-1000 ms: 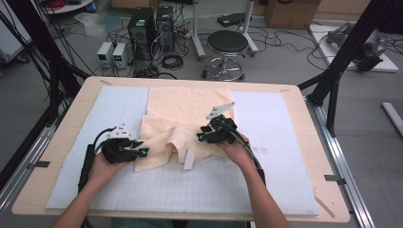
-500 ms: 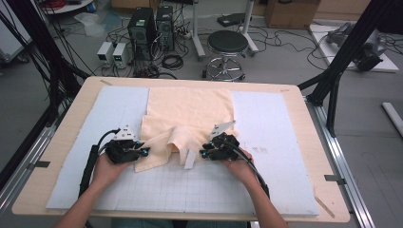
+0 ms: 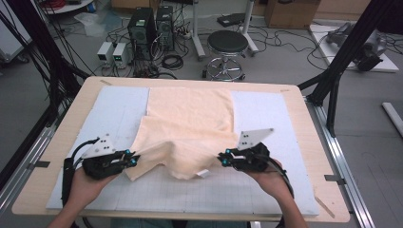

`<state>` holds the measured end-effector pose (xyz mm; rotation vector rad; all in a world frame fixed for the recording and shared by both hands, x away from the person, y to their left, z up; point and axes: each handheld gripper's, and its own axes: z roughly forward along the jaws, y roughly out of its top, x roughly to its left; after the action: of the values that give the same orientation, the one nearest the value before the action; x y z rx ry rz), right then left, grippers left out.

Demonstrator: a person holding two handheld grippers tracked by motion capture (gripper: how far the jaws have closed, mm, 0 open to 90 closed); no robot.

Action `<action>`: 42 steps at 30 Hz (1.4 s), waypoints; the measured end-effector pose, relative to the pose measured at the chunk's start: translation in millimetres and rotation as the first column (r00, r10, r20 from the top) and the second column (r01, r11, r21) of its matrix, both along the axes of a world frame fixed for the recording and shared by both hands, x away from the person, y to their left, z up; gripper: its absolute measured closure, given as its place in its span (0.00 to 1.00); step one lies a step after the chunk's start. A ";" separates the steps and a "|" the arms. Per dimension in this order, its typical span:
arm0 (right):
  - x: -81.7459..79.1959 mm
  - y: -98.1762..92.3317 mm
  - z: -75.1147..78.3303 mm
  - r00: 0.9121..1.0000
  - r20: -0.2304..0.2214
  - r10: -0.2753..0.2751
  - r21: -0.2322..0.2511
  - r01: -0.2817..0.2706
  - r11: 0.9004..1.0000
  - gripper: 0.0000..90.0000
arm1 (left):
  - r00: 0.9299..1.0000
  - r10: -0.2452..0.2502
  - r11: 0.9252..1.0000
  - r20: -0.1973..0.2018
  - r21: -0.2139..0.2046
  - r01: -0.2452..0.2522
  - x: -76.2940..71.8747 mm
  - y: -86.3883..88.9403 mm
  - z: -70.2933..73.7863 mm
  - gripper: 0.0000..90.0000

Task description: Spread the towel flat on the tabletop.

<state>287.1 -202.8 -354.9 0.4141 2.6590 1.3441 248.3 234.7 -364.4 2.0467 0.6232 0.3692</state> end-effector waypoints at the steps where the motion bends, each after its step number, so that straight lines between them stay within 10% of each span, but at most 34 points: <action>1: -9.6 -3.9 6.1 1.000 0.013 0.015 -0.004 -0.015 1.000 0.94 | 1.000 -0.018 1.000 0.004 0.006 0.018 -9.4 0.8 6.2 0.92; 9: -58.2 -17.8 42.0 0.994 0.050 0.093 0.030 -0.095 0.995 0.84 | 0.989 -0.145 0.989 -0.013 -0.032 0.144 -42.8 5.2 32.1 0.72; 16: -8.2 4.8 -29.2 0.999 -0.043 0.013 -0.075 -0.017 0.997 0.73 | 0.987 -0.133 0.991 -0.085 0.002 0.133 2.0 -3.1 -30.6 0.65; 23: 28.1 16.3 -74.0 0.993 -0.106 -0.053 -0.212 0.029 0.977 0.71 | 0.980 -0.093 0.987 -0.177 0.112 0.114 47.3 -8.2 -69.0 0.62; 28: 30.1 10.3 -80.0 0.988 -0.148 -0.037 -0.155 0.013 0.988 0.95 | 0.975 -0.095 0.988 -0.199 0.098 0.117 47.2 -5.6 -74.0 0.94; 42: -33.7 -8.6 -43.7 0.986 -0.124 0.108 -0.013 -0.111 0.994 0.89 | 0.969 -0.222 0.974 -0.111 0.010 0.225 -34.1 1.6 -30.8 0.93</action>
<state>253.4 -211.4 -398.7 0.3649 2.8317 1.3630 214.2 236.3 -395.2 2.1437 0.4480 0.1332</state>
